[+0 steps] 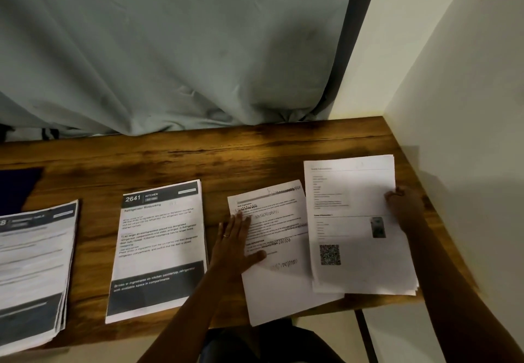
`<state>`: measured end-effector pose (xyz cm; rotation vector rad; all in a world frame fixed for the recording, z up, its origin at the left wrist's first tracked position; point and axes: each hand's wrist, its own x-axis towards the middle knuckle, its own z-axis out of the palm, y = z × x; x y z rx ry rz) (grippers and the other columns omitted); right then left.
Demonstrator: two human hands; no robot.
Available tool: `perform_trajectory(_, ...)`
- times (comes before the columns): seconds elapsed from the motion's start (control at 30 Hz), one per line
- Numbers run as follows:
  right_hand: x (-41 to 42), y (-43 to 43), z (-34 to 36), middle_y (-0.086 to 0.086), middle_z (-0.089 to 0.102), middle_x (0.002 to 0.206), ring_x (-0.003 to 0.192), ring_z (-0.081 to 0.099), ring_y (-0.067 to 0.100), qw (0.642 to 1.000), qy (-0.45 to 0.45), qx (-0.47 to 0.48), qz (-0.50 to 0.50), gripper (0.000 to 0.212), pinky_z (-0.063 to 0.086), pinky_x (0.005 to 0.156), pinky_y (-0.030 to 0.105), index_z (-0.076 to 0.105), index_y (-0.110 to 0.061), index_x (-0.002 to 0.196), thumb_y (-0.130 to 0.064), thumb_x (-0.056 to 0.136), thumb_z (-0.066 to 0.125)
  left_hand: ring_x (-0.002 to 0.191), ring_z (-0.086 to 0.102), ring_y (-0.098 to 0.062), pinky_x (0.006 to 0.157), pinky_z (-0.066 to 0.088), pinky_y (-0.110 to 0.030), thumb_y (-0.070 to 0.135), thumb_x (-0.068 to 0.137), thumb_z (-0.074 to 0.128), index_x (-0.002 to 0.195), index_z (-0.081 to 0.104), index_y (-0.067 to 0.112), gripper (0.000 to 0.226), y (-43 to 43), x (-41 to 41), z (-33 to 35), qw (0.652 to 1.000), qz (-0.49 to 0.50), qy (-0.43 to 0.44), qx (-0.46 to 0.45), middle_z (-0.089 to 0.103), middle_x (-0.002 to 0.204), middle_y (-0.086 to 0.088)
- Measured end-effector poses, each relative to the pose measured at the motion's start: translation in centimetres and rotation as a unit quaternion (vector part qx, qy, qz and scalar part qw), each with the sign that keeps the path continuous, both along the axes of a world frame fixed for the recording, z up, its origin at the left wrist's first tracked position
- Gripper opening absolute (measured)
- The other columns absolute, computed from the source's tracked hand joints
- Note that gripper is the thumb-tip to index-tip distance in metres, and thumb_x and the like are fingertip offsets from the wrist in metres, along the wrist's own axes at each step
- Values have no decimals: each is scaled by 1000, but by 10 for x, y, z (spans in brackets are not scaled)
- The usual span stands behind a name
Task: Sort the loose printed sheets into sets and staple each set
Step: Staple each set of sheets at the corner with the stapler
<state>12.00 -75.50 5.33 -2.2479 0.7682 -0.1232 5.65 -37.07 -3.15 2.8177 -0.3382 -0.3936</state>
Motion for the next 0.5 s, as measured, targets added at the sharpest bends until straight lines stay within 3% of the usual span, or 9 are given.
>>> perform_trajectory(0.17,-5,17,-7,13,48,90,85,48,34,999,17,28,-2,13,45,81,42,53,3,100,-7,93,51,143,-18,-23,111,-17,-38,96,57,1,149,-11,21,118,3,11,-5,1000,0,-1,-9,-20,154,-4)
perform_trajectory(0.33,-1,41,-18,14,50,82,80,50,32,997,38,53,28,11,39,67,29,55,3,90,-8,92,52,145,-12,-26,113,-14,-39,98,51,-3,150,-7,18,127,8,29,-2,1000,-3,2,0,-13,158,-8)
perform_trajectory(0.5,7,64,-24,16,57,97,94,54,32,997,31,62,41,17,42,79,32,59,5,102,-6,91,52,146,-6,-28,113,-10,-40,97,51,-5,151,-1,17,128,13,39,3,1000,0,-16,-8,-6,159,-11)
